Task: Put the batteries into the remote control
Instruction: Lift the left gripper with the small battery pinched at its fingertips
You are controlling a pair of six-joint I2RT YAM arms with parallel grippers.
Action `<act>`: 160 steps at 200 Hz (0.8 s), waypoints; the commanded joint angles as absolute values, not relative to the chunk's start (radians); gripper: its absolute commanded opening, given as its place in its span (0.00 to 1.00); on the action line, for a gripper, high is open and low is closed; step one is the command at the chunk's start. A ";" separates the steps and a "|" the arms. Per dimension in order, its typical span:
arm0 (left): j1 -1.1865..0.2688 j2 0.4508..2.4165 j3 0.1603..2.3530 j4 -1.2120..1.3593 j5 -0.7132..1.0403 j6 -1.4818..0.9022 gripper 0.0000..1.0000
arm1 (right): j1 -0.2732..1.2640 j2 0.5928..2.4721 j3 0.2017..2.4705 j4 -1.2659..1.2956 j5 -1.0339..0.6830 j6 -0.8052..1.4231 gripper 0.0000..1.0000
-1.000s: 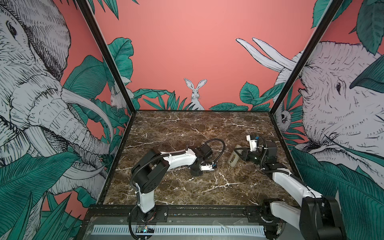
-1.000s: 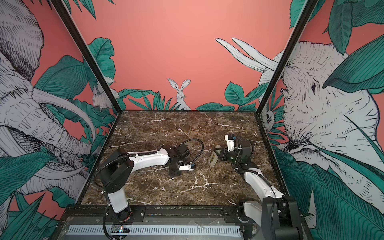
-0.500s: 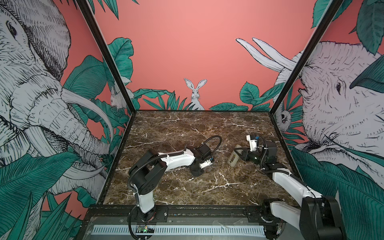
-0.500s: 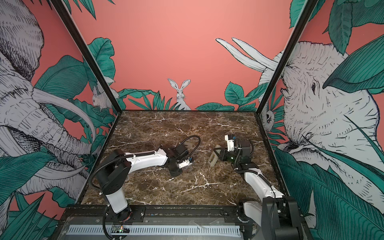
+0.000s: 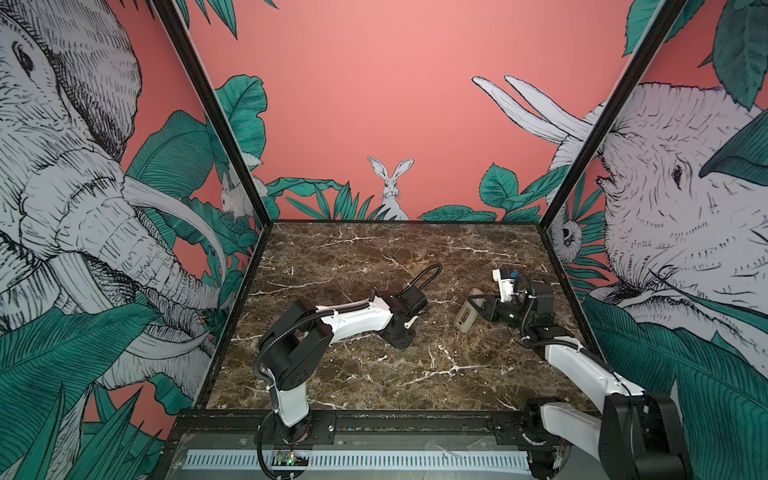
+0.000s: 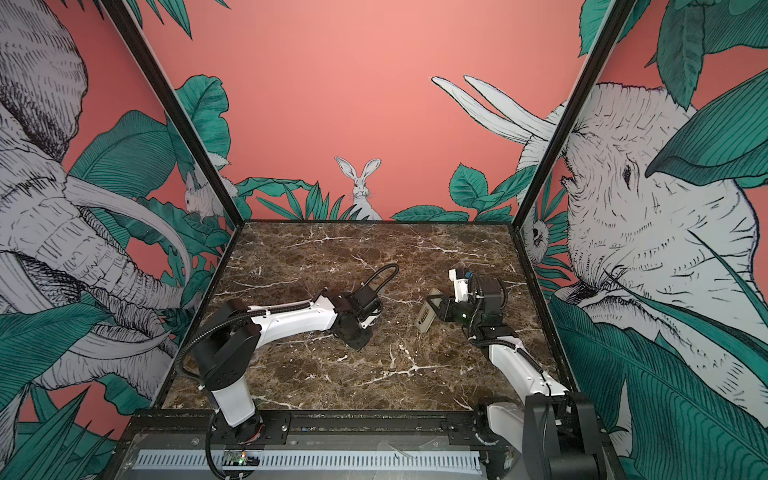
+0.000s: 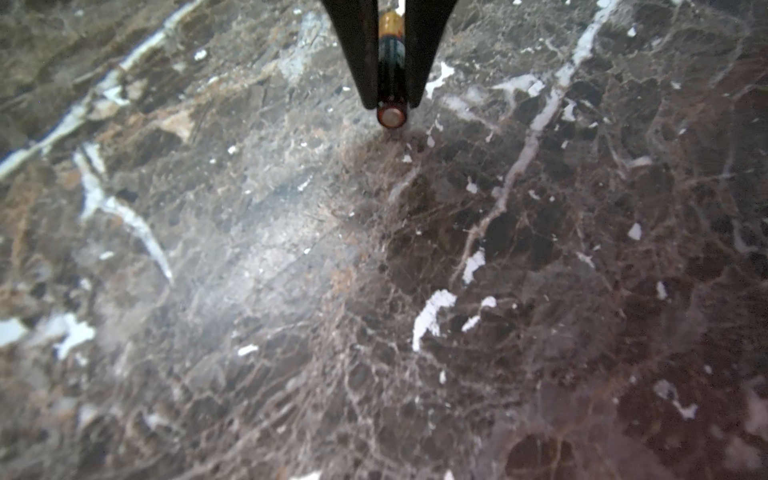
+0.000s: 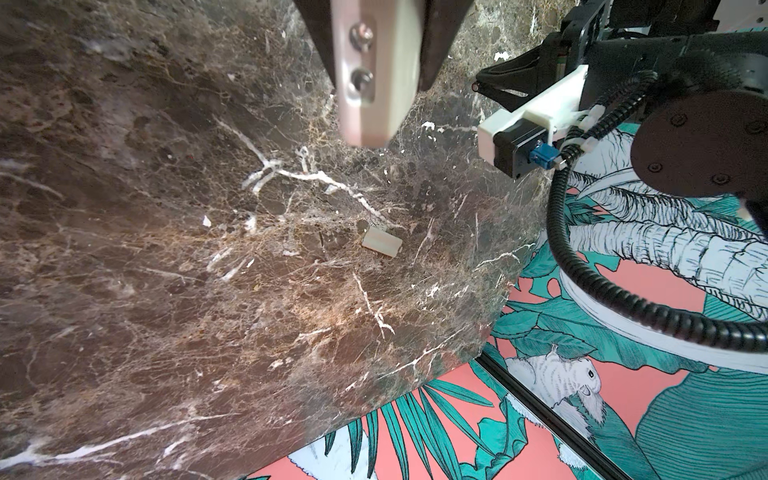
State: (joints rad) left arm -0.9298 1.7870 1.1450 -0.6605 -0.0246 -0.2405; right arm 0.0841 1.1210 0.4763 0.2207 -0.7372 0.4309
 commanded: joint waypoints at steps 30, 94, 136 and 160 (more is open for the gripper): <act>-0.948 1.786 1.092 -0.621 -0.094 -0.345 0.01 | 0.084 1.123 0.489 0.287 -0.753 0.437 0.00; -0.958 1.786 1.097 -0.646 -0.118 -0.358 0.23 | 0.084 1.124 0.487 0.290 -0.753 0.439 0.00; -0.964 1.759 1.095 -0.668 -0.128 -0.370 0.35 | 0.086 1.124 0.490 0.295 -0.755 0.443 0.00; -0.971 1.744 1.090 -0.684 -0.129 -0.377 0.35 | 0.088 1.124 0.492 0.296 -0.754 0.442 0.00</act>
State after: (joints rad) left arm -0.9611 1.7874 1.1061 -0.6418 -0.1143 -0.3523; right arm 0.0841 1.1248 0.4763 0.2298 -0.7376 0.4408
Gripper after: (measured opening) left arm 0.349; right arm 0.217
